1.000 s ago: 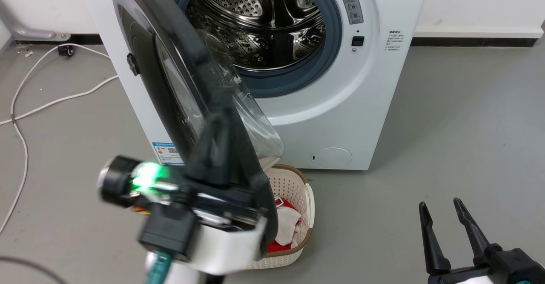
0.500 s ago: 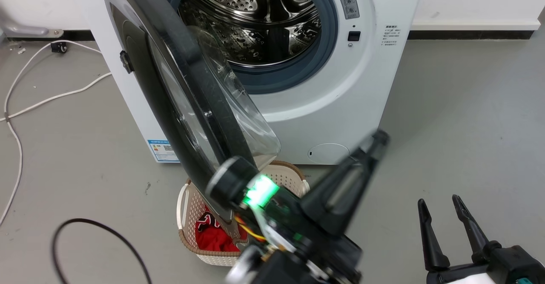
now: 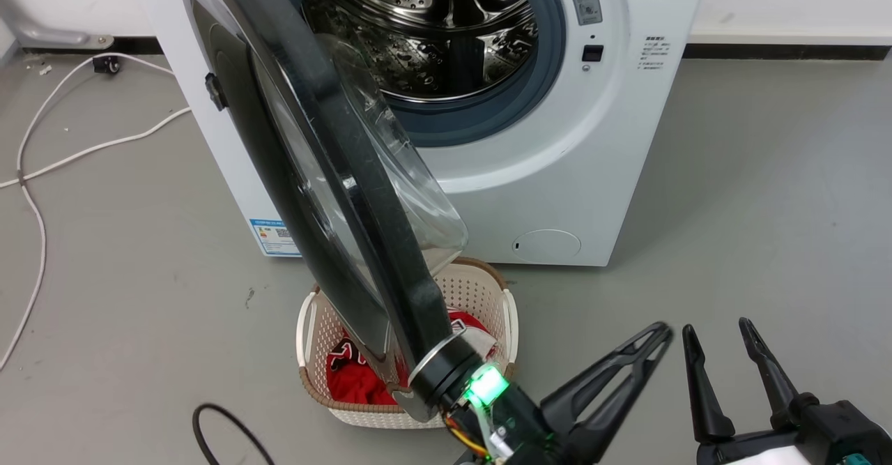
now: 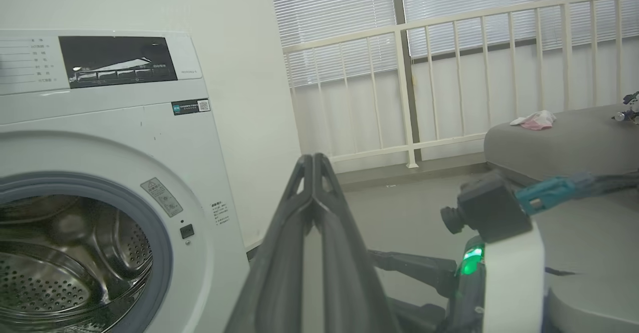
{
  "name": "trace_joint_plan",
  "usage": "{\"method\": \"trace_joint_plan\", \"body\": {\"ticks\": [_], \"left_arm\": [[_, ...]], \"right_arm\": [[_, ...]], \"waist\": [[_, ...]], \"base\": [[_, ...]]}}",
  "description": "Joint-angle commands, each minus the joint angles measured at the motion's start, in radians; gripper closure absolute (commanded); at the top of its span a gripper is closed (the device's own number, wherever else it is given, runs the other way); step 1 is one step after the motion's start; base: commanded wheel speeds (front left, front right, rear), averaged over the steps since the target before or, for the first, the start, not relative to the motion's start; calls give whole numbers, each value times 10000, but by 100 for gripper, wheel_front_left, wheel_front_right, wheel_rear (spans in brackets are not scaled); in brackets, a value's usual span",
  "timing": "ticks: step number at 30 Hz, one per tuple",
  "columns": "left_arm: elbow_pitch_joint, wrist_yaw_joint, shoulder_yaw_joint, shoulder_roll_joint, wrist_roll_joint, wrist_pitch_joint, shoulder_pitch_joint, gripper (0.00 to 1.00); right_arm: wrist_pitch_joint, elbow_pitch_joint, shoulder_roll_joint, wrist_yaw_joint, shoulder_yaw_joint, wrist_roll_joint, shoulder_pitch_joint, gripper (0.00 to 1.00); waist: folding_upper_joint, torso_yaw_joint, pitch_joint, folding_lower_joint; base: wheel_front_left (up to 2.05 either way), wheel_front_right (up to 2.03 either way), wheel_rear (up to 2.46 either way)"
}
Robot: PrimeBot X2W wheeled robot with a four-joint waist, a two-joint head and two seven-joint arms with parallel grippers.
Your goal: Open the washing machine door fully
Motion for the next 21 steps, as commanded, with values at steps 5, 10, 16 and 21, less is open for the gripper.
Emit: {"method": "trace_joint_plan", "body": {"ticks": [5, 10, 16, 21], "left_arm": [[617, 132, 322, 244, -171, -22, 542, 100], [1103, 282, 818, 391, -313, -22, 956, 100], [1753, 314, 1520, 403, -459, -22, 1157, 100], [2291, 282, 2127, 363, -483, -22, 1009, 100]], "right_arm": [[-18, 87, 31, -3, 35, 51, -170, 0], [-18, 157, 31, -3, 68, 53, -197, 0], [-18, 228, 31, -5, 56, 35, -248, 0], [-18, 258, 31, -5, 59, -18, -336, 0]], "waist": [[-1, 66, 98, 0], [-1, 18, 157, 0], [-1, -46, 222, 0], [-1, -108, 334, 0]], "base": [[0, 0, 0], [0, 0, 0], [0, 0, 0], [0, 0, 0]]}}
